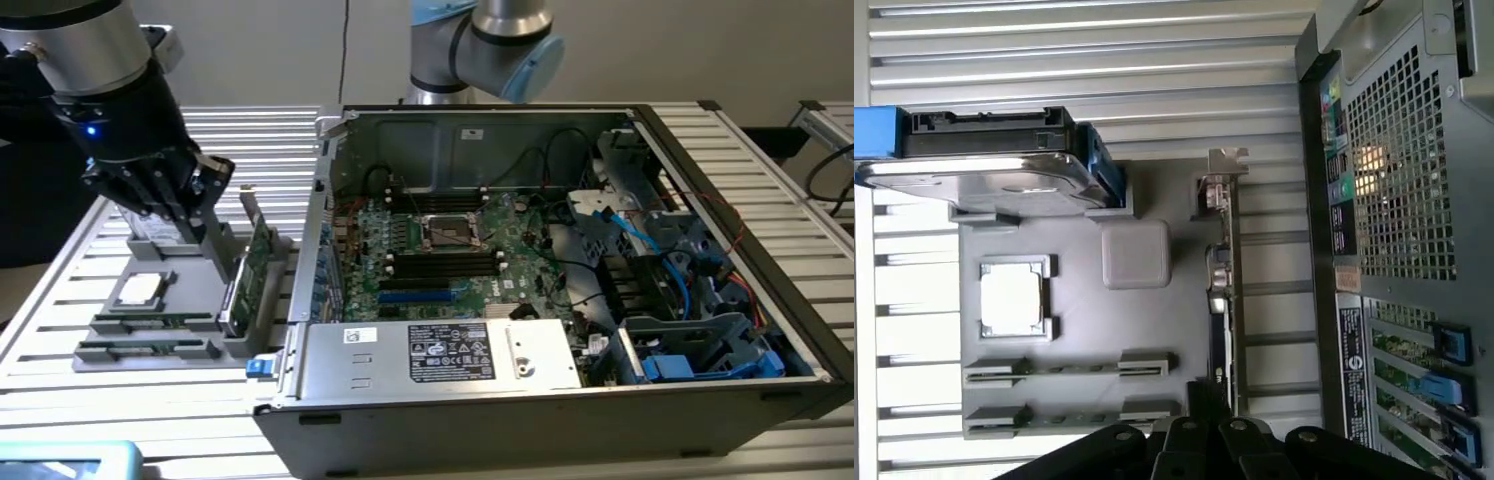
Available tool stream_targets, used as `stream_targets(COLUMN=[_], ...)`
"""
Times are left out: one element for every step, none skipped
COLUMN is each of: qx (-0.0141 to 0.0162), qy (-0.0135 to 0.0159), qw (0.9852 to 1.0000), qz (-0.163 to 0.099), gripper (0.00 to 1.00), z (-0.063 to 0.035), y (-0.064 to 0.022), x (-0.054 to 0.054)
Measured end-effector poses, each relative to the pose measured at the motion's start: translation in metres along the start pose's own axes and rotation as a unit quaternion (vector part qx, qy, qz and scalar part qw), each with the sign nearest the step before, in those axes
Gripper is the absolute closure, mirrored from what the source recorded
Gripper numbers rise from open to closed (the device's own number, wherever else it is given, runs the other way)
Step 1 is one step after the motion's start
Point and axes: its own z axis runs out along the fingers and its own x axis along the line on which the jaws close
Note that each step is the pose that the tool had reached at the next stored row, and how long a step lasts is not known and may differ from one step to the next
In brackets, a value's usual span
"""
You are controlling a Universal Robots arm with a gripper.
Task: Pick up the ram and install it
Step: 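Reach for the ram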
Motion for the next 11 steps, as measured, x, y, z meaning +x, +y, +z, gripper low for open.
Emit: stream_targets(qx=[0.0,-0.0001,-0.0002,-0.0002,-0.0003,-0.0003,-0.0004,-0.0005,-0.0006,-0.0007,-0.0008], qy=[0.0002,0.0004,0.0005,0.0006,0.0007,0.0007,0.0008,0.0009,0.001,0.0011,0.0012], qw=[1.0,1.0,1.0,1.0,1.0,1.0,1.0,1.0,1.0,1.0,1.0], qz=[0.0,0.0,0.0,0.0,0.0,0.0,0.0,0.0,0.0,0.0,0.0], gripper=[0.89,0.89,0.89,0.89,0.89,0.89,0.89,0.89,0.89,0.89,0.89], z=[0.0002,0.0004,0.0005,0.0007,0.0009,0.001,0.0012,0.0014,0.0016,0.0019,0.0021], y=[-0.0021,-0.0046,-0.0071,-0.0097,-0.0122,-0.0146,-0.0167,-0.0187,-0.0206,-0.0225,-0.0243], x=[0.002,0.004,0.006,0.008,0.009,0.011,0.013,0.014,0.016,0.018,0.019])
